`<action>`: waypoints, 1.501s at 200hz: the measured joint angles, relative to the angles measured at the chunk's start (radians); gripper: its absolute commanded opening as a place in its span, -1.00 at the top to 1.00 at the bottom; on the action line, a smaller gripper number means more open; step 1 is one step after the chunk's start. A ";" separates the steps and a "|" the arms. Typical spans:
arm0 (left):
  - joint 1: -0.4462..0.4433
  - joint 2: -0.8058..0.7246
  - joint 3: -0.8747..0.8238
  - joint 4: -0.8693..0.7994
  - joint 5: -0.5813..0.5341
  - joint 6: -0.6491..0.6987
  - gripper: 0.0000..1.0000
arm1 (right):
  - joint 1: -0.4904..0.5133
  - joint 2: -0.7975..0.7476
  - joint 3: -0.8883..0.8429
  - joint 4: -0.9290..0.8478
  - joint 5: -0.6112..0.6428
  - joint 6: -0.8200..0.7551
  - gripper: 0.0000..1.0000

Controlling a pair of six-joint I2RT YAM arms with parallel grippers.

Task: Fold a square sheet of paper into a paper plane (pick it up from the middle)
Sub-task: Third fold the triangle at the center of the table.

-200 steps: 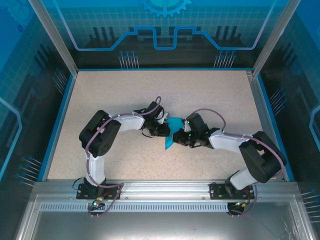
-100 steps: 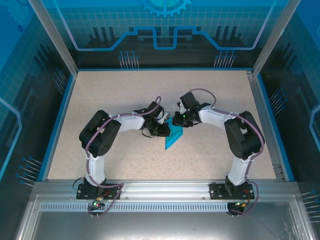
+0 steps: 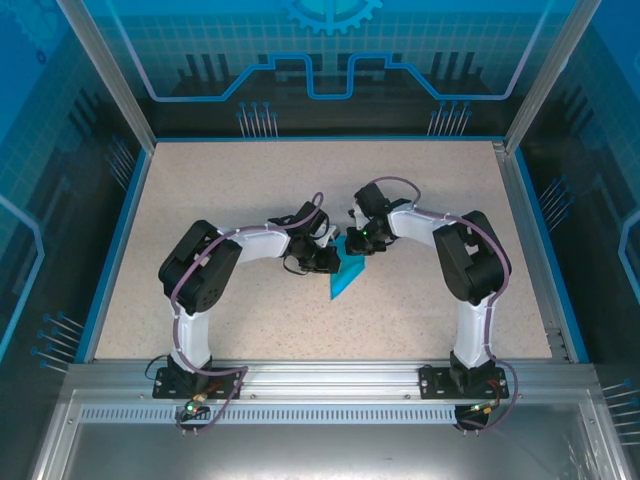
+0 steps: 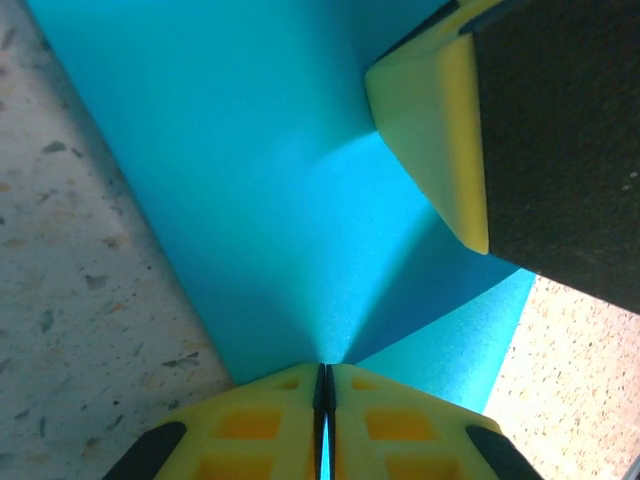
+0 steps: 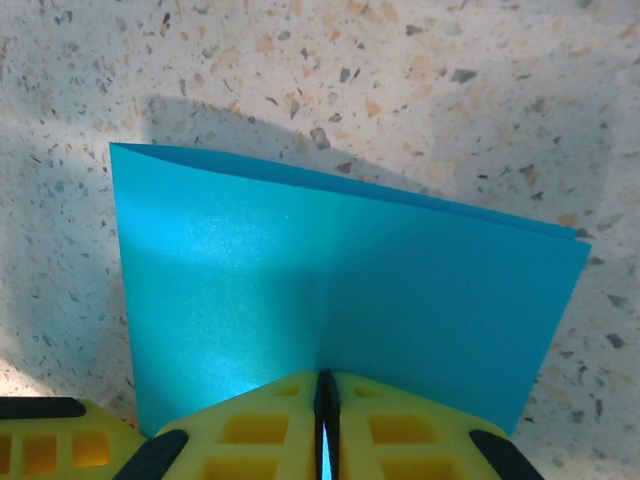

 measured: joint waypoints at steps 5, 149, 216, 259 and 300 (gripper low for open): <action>0.000 0.000 0.003 -0.005 -0.002 0.002 0.74 | 0.000 0.000 0.000 0.000 0.000 -0.002 0.75; 0.000 0.024 0.041 -0.031 -0.011 0.023 0.74 | 0.000 0.000 -0.003 0.006 -0.004 -0.016 0.74; 0.000 0.025 0.040 -0.030 -0.018 0.028 0.75 | -0.006 -0.008 -0.011 0.018 -0.034 -0.006 0.70; 0.000 0.025 0.037 -0.027 -0.018 0.030 0.76 | -0.043 -0.188 -0.126 0.049 -0.076 0.068 0.74; 0.000 0.025 0.034 -0.019 -0.017 0.030 0.76 | -0.034 -0.472 -0.405 0.272 -0.148 0.228 0.78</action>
